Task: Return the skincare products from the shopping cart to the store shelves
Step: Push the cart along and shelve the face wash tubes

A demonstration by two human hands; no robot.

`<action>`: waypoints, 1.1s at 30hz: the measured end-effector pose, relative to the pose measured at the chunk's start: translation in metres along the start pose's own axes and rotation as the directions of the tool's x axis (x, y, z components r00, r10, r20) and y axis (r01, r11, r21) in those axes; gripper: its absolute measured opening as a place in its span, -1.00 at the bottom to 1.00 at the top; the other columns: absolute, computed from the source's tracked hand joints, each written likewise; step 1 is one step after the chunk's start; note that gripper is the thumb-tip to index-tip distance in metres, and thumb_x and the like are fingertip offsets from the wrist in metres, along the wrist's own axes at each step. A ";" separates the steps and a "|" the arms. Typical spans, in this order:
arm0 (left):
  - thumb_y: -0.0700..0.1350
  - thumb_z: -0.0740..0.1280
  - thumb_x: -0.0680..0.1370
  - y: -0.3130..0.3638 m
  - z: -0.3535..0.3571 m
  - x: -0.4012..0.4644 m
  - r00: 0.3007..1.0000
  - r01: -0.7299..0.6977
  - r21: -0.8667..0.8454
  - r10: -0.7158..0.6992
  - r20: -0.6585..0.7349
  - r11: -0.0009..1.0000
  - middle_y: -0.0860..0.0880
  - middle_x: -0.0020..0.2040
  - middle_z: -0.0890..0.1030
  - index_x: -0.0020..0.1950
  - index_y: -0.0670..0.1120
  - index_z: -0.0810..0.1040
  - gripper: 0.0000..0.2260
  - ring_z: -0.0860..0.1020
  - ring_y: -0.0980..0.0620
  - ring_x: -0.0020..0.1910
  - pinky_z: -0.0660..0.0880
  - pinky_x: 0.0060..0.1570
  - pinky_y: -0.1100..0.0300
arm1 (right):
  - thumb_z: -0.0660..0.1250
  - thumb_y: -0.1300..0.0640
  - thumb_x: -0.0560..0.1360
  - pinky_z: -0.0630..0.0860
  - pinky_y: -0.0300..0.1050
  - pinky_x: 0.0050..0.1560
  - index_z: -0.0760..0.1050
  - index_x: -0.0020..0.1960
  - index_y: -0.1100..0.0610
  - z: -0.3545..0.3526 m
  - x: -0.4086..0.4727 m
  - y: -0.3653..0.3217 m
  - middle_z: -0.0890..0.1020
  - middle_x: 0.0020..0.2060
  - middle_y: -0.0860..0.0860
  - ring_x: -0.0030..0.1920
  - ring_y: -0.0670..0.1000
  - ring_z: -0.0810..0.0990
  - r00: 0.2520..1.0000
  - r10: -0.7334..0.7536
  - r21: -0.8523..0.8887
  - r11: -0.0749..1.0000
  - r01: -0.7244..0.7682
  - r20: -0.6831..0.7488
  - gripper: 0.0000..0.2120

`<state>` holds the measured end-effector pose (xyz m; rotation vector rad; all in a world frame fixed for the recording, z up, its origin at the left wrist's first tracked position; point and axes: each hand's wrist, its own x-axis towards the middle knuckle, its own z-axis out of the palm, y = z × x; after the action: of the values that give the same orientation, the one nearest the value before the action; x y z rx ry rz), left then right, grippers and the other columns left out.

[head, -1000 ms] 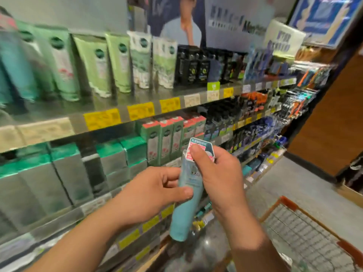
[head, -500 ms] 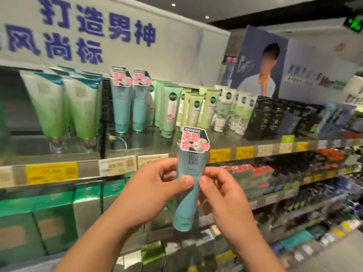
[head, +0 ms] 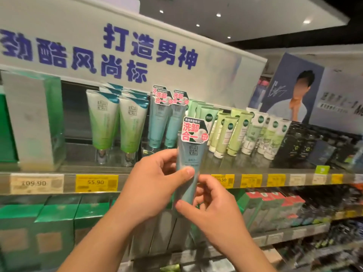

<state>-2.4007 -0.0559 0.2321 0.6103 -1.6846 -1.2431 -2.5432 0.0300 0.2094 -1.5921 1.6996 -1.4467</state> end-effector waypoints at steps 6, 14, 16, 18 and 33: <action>-0.06 0.42 0.55 0.001 -0.011 0.009 0.999 0.010 0.051 -0.007 -0.049 0.999 0.19 0.03 0.74 0.12 0.33 0.67 -0.73 0.69 0.14 0.09 0.57 0.24 0.00 | 0.60 0.05 0.34 0.50 -0.13 -0.32 0.59 -0.10 0.03 0.012 0.026 -0.017 0.68 -0.28 0.04 -0.39 -0.13 0.46 0.998 0.000 -0.083 0.997 -0.006 -0.063 -0.77; 0.11 0.44 0.54 0.003 -0.024 0.014 0.988 0.071 0.090 -0.058 -0.146 0.993 0.52 0.05 0.52 0.56 0.13 0.38 -0.40 0.50 0.58 0.10 0.41 0.07 0.53 | 0.58 0.07 0.36 0.57 -0.11 -0.32 0.62 -0.06 -0.01 0.030 0.084 -0.034 0.64 -0.40 -0.13 -0.43 -0.15 0.50 0.990 0.039 -0.089 0.995 -0.052 -0.136 -0.79; 0.26 0.37 0.47 0.003 -0.028 0.016 0.987 0.078 0.125 -0.059 -0.149 0.989 0.47 0.18 0.54 0.59 0.22 0.31 -0.32 0.48 0.49 0.23 0.42 0.22 0.34 | 0.58 0.18 0.42 0.51 -0.26 -0.32 0.61 0.02 -0.03 0.035 0.095 -0.035 0.64 -0.40 -0.21 -0.44 -0.22 0.51 0.995 0.034 -0.094 0.995 -0.043 -0.099 -0.76; 0.28 0.32 0.54 0.002 -0.030 0.017 0.989 0.094 0.194 -0.069 -0.132 0.976 0.33 0.48 0.39 0.62 0.25 0.21 -0.33 0.35 0.31 0.47 0.33 0.46 0.16 | 0.58 0.17 0.43 0.52 -0.30 -0.29 0.60 0.07 -0.02 0.040 0.105 -0.033 0.69 -0.33 -0.20 -0.38 -0.24 0.57 0.996 0.036 -0.102 0.994 -0.044 -0.077 -0.73; 0.20 0.24 0.61 -0.003 -0.033 0.028 0.988 0.152 0.243 -0.148 -0.033 0.958 0.22 0.65 0.09 0.67 0.17 0.05 -0.33 0.11 0.28 0.59 0.11 0.56 0.21 | 0.50 0.03 0.48 0.33 -0.43 -0.50 0.48 -0.10 0.02 0.059 0.142 -0.031 0.51 -0.40 -0.14 -0.49 -0.42 0.45 0.992 0.109 -0.433 0.893 -0.127 -0.065 -0.81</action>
<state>-2.3841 -0.0952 0.2424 0.9087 -1.8221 -1.1390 -2.5178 -0.1151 0.2626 -1.6428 2.2212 -1.0923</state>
